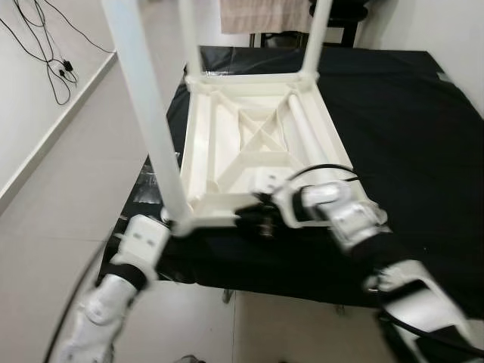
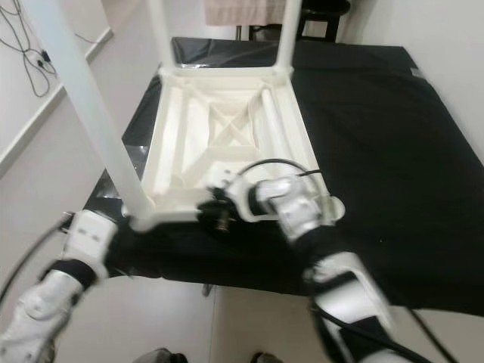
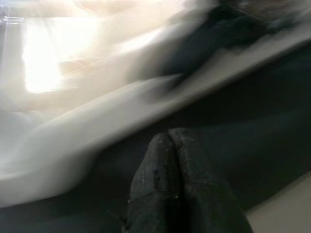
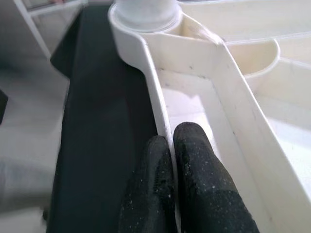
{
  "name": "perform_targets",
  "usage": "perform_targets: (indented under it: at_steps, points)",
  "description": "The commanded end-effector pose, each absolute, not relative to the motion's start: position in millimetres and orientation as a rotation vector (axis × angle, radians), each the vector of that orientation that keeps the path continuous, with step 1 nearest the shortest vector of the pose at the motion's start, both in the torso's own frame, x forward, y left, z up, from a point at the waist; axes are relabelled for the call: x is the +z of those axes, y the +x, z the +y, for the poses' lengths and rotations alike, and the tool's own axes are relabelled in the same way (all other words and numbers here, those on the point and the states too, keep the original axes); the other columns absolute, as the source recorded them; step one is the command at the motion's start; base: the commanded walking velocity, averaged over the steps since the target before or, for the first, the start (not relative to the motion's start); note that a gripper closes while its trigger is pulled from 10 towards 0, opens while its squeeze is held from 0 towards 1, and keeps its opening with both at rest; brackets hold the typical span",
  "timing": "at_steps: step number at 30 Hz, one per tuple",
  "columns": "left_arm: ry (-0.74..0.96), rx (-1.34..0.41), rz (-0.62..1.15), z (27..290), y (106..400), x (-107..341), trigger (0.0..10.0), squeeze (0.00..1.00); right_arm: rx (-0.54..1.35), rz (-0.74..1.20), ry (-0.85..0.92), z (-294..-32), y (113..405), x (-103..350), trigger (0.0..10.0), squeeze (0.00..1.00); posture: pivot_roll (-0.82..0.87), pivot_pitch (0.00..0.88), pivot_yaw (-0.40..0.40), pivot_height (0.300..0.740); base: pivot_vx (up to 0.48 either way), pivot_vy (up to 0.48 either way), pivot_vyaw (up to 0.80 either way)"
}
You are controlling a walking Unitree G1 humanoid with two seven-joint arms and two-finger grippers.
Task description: Building children table
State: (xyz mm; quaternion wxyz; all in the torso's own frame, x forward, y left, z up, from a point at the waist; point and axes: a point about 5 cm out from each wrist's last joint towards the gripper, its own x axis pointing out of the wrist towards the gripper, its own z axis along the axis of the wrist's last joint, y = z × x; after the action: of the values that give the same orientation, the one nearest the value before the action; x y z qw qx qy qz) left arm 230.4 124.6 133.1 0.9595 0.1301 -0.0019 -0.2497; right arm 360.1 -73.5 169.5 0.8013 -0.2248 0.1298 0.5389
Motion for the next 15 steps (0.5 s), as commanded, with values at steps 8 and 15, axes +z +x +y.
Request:
perform_targets:
  at_steps: [8, 15]
  points:
    - [0.276, -0.479, 0.006, 132.0, 228.3, 132.5, 10.0, 0.00, 0.882, 0.233, -0.511, -102.1, 377.2, 188.3, 0.0, 0.00, 0.10, 0.167, -0.018, 0.740, 0.000, 0.000, 0.00]
    - [0.276, -0.480, 0.005, 131.0, 228.9, 132.7, 10.0, 0.00, 0.805, 0.241, -0.630, -116.6, 384.8, 185.8, 10.0, 0.00, 0.10, 0.166, -0.018, 0.740, 0.000, 0.000, 0.00]
